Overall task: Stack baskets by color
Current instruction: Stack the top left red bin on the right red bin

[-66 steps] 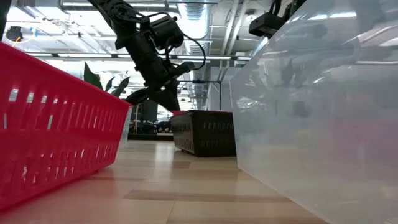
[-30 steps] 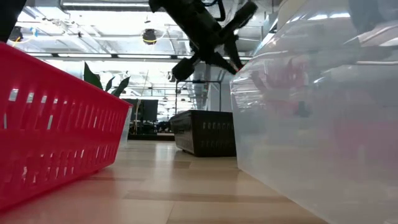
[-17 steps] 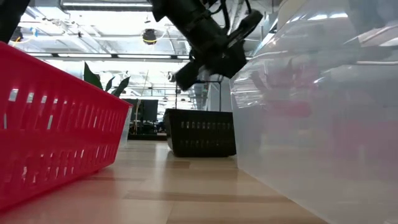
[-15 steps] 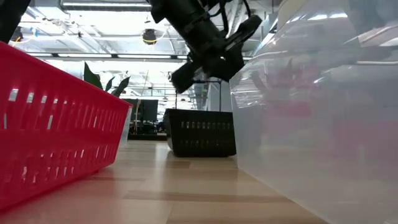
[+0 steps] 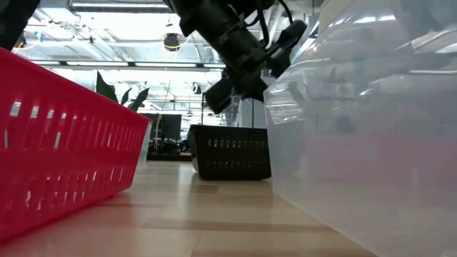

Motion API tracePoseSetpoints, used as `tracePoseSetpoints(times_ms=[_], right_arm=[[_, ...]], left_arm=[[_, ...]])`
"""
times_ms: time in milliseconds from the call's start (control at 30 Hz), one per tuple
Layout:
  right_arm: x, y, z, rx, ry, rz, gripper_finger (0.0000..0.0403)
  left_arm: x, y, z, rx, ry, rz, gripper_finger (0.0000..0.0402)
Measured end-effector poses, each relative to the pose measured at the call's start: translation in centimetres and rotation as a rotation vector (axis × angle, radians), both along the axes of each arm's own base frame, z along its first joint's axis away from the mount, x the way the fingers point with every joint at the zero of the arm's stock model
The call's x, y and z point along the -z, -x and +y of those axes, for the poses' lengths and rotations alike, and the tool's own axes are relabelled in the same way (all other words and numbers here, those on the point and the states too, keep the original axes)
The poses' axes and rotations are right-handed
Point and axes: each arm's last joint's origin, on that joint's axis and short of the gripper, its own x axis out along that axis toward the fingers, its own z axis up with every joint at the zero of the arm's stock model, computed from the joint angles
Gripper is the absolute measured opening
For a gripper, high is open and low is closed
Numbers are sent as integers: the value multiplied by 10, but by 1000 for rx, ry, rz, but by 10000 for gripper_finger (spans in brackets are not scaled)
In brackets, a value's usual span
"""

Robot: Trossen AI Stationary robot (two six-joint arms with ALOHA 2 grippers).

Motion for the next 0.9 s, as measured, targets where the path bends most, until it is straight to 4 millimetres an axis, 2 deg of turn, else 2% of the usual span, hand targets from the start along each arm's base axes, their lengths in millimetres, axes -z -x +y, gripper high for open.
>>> tracePoseSetpoints(times_ms=[133, 233, 333, 433, 533, 633, 700, 900], right_arm=[[2, -5, -3, 16, 6, 13, 141], [9, -10, -7, 34, 11, 56, 173], [30, -12, -11, 71, -18, 169, 211], [60, -13, -15, 109, -88, 252, 235], [87, -23, -18, 78, -200, 133, 235], [102, -43, -23, 44, -306, -75, 220], [108, -54, -27, 43, -337, -153, 211], [124, -68, -41, 102, -313, -118, 201]], left_arm=[[-15, -4, 12, 107, -38, -126, 147], [-43, 1, 23, 169, -70, -233, 165], [-75, 15, 33, 211, -133, -313, 177], [-112, 36, 39, 234, -227, -392, 182], [-140, 58, 44, 247, -332, -432, 183], [-163, 82, 49, 239, -429, -437, 183], [-176, 98, 52, 219, -479, -420, 183], [-202, 139, 59, 123, -595, -371, 183]])
